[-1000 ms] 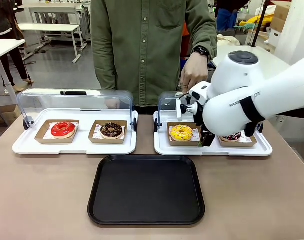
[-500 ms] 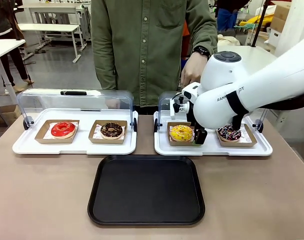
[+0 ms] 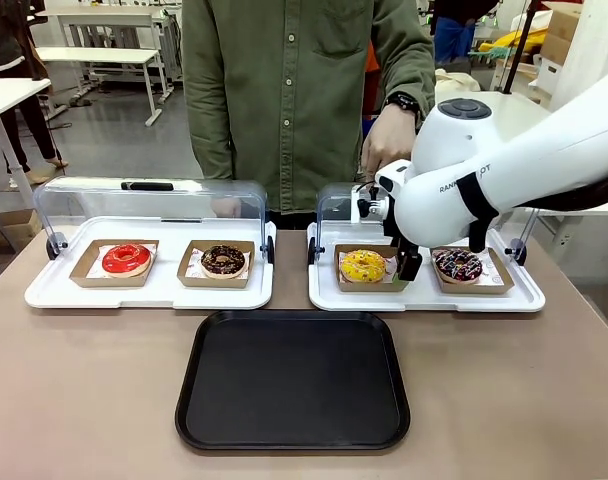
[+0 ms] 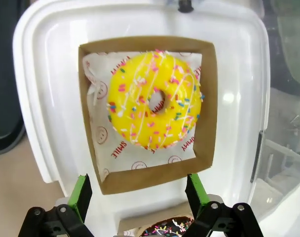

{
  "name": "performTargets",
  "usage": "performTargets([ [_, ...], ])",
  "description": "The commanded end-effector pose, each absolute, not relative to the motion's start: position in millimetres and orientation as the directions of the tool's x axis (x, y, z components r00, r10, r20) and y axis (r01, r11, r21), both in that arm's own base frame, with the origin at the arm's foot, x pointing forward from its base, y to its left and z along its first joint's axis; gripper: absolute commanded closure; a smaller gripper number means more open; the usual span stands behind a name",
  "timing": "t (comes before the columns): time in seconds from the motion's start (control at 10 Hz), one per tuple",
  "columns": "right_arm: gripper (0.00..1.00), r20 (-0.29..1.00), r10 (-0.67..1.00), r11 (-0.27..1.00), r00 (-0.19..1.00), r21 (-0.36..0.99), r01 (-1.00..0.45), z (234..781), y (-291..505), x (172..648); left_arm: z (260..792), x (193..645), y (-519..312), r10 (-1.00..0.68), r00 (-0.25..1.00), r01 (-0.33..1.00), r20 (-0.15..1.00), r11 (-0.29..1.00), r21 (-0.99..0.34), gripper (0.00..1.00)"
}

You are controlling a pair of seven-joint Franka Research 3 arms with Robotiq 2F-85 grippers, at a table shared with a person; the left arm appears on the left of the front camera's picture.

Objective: Move the third donut from the left to the tray.
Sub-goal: Pick up the Paper togo box containing the Donut indicated by the person and place it on the Handle tray.

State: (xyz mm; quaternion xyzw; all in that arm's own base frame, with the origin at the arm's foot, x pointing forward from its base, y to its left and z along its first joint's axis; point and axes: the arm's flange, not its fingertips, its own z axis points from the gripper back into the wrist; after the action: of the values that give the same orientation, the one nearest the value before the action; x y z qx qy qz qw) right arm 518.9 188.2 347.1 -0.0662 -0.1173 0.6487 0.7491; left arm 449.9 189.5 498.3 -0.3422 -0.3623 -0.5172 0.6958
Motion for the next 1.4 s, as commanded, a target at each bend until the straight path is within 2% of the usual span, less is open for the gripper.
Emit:
performTargets([
  [0.0, 0.0, 0.077, 0.989, 0.144, 0.129, -0.236, -0.961, 346, 187, 519, 500, 450, 189, -0.472, 0.197, 0.969, 0.859, 0.229, -0.097, 0.0],
  [1.1, 0.0, 0.068, 0.989, 0.141, 0.129, -0.215, -0.966, 336, 188, 514, 500, 450, 189, -0.472, 0.197, 0.969, 0.859, 0.229, -0.097, 0.0],
  [1.3, 0.0, 0.068, 0.989, 0.146, 0.132, -0.272, -0.951, 335, 189, 502, 500, 450, 189, -0.472, 0.197, 0.969, 0.859, 0.229, -0.097, 0.0],
])
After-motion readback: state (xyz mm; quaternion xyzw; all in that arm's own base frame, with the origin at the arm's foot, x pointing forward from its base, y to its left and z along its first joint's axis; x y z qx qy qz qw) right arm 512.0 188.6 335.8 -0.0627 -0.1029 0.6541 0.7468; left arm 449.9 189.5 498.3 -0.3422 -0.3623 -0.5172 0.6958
